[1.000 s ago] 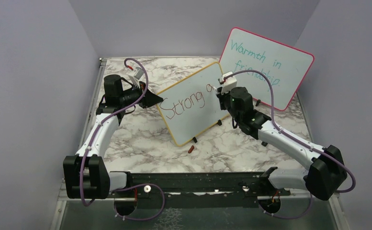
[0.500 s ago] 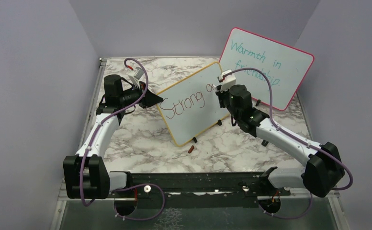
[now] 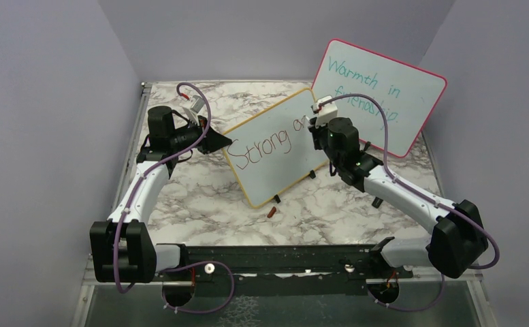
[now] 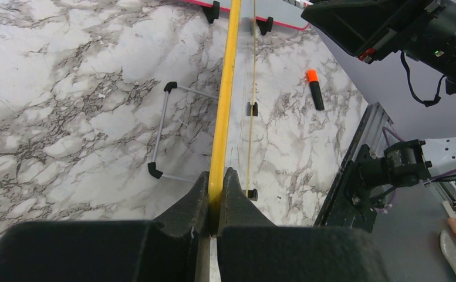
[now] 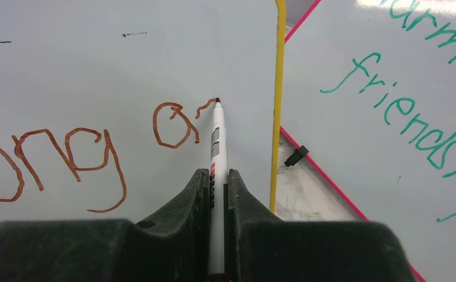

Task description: Write a sentence on the whiteboard

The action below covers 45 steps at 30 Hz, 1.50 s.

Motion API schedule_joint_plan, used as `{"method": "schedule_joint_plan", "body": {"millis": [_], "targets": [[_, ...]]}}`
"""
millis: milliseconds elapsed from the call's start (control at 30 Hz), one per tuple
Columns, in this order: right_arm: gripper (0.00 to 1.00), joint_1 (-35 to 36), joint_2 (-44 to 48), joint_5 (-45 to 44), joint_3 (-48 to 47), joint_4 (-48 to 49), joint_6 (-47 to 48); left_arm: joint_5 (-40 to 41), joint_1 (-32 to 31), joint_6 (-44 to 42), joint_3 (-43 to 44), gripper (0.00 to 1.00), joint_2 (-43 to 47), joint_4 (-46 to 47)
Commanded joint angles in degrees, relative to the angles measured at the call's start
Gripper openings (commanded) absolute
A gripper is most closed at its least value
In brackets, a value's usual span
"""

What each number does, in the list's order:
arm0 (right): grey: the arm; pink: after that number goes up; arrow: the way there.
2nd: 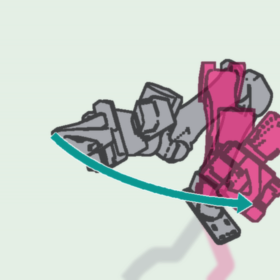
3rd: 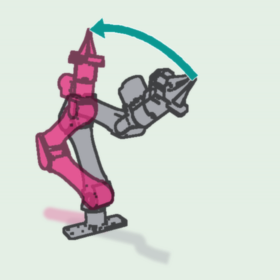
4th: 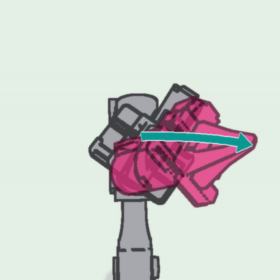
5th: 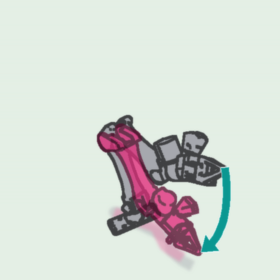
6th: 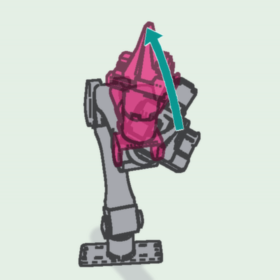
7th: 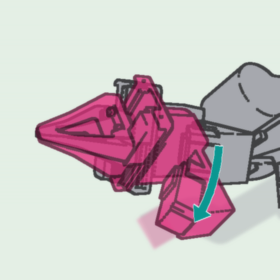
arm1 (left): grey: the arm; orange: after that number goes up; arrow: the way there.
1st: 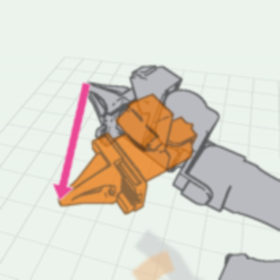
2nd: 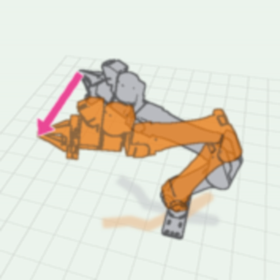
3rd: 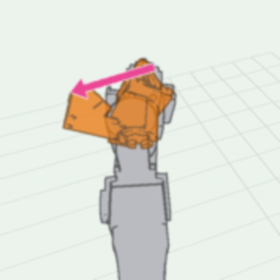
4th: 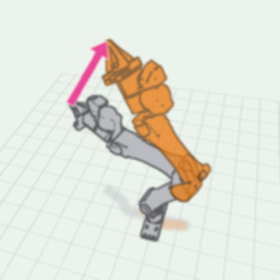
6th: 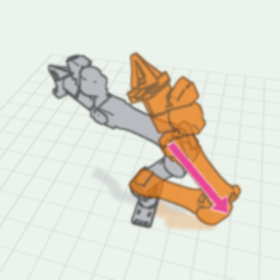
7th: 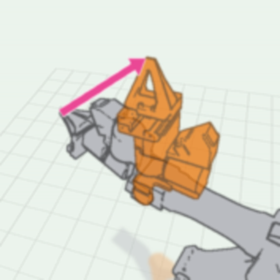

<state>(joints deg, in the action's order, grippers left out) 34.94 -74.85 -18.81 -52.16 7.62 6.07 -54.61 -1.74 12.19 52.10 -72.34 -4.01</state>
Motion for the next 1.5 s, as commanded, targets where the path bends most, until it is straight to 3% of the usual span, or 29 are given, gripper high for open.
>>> {"method": "schedule_joint_plan", "body": {"millis": [0, 433, 1467], "targets": [[0.01, -0.5, -0.66, -1.03, -1.54, 1.04, 0.09, 8.53, -0.28, -7.12, -0.77, 0.0, -1.6, -4.08], [0.01, -0.57, 2.73, 0.86, -0.68, 1.55, 0.27, 8.74, -0.28, -7.15, -0.77, 0.0, -1.67, -4.16], [0.01, -0.57, 0.87, 3.83, -0.57, -2.48, -1.37, 8.29, -0.28, -7.06, -0.67, 0.0, -1.87, -4.16]]}}
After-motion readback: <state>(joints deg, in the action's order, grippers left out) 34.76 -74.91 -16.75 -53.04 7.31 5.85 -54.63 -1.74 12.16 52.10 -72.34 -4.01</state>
